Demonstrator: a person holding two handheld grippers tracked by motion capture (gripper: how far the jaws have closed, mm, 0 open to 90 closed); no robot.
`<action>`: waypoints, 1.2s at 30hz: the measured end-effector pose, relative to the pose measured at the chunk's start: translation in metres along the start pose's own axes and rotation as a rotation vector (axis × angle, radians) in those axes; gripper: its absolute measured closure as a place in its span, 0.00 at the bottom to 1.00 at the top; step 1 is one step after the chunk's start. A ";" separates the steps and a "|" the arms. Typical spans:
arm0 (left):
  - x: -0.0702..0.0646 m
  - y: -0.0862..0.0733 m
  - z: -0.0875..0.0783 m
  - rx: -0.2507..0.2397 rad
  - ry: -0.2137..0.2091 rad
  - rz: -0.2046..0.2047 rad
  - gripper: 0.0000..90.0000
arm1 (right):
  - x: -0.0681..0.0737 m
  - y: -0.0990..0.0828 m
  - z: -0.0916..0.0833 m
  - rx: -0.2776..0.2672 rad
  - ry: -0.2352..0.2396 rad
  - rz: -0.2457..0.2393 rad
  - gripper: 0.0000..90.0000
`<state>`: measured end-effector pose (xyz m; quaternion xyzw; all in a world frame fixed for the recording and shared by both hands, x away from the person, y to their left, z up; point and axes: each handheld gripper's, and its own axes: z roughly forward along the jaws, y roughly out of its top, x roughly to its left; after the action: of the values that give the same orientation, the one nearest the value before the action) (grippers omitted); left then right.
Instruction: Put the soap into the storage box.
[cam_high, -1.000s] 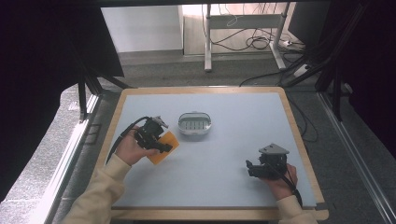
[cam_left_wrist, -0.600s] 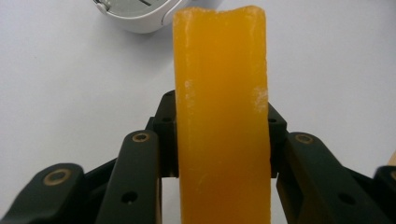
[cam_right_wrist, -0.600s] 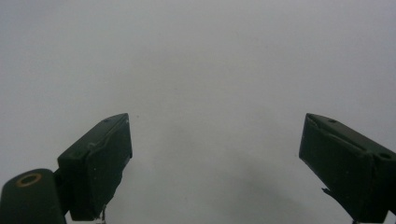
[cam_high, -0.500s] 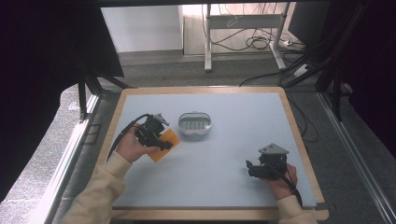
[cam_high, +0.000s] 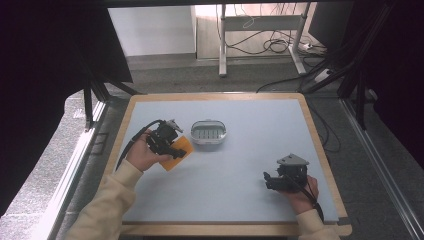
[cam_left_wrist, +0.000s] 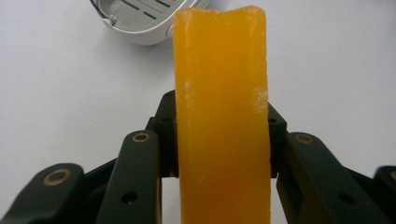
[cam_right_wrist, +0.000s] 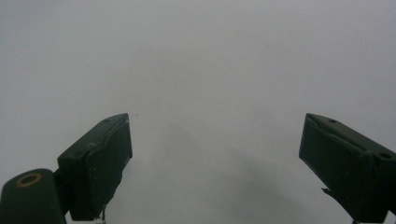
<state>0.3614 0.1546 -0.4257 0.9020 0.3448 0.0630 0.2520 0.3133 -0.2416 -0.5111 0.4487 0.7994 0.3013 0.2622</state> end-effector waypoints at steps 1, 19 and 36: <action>0.001 0.000 0.000 0.002 0.000 0.001 0.69 | 0.000 0.000 0.000 0.000 -0.001 -0.001 0.11; 0.002 0.012 0.004 -0.003 0.006 0.017 0.69 | 0.000 0.000 0.001 0.007 -0.010 -0.011 0.11; 0.004 0.029 0.005 0.003 0.023 0.068 0.69 | 0.001 0.000 0.001 0.007 -0.008 -0.014 0.11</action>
<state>0.3829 0.1374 -0.4158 0.9129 0.3169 0.0815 0.2441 0.3136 -0.2410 -0.5119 0.4453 0.8025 0.2951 0.2659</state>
